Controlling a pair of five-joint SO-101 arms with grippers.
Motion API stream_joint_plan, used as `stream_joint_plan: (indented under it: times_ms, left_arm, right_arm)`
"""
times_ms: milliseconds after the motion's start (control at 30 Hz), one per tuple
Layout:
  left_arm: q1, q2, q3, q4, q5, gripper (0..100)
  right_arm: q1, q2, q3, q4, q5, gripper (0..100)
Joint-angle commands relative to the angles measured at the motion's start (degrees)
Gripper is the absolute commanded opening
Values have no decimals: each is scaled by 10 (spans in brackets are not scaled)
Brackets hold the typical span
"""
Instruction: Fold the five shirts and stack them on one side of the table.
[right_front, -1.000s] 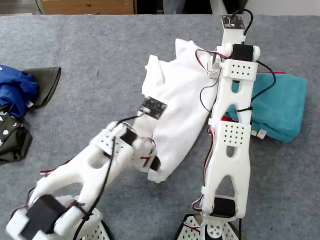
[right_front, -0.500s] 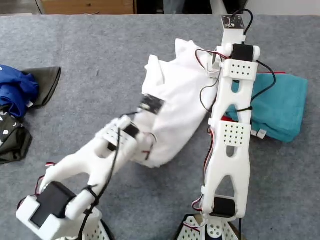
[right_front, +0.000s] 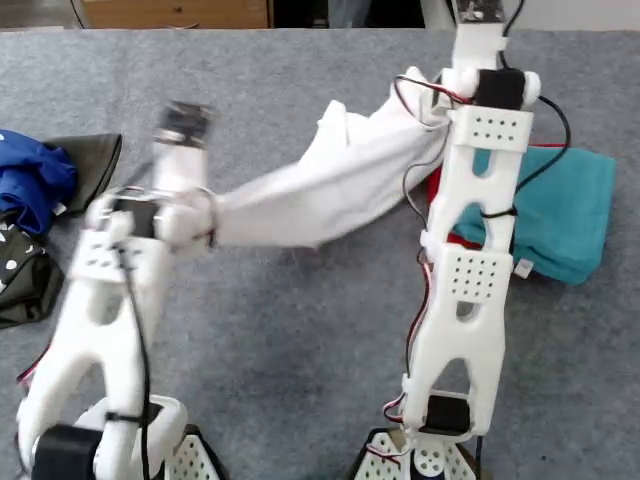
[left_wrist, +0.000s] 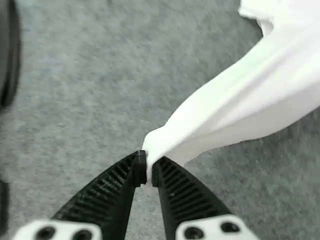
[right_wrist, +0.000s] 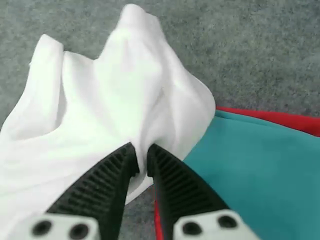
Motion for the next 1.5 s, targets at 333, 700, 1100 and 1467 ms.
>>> stream_joint_plan:
  times_ms: [333, 700, 1100, 1467]
  left_arm:
    - [-189, -58, -46, 20, -75, 27]
    - [-275, -58, 41, 27, -178, 27]
    - [-394, -63, 123, 23, -309, 27]
    - [-407, -63, 130, 27, -322, 27]
  right_arm:
    - [-140, -522, 647, 2, 11, 15]
    - [-261, -850, 994, 2, 189, 56]
    - [-264, -895, 938, 2, 204, 330]
    - [-283, -592, 804, -89, 107, 166]
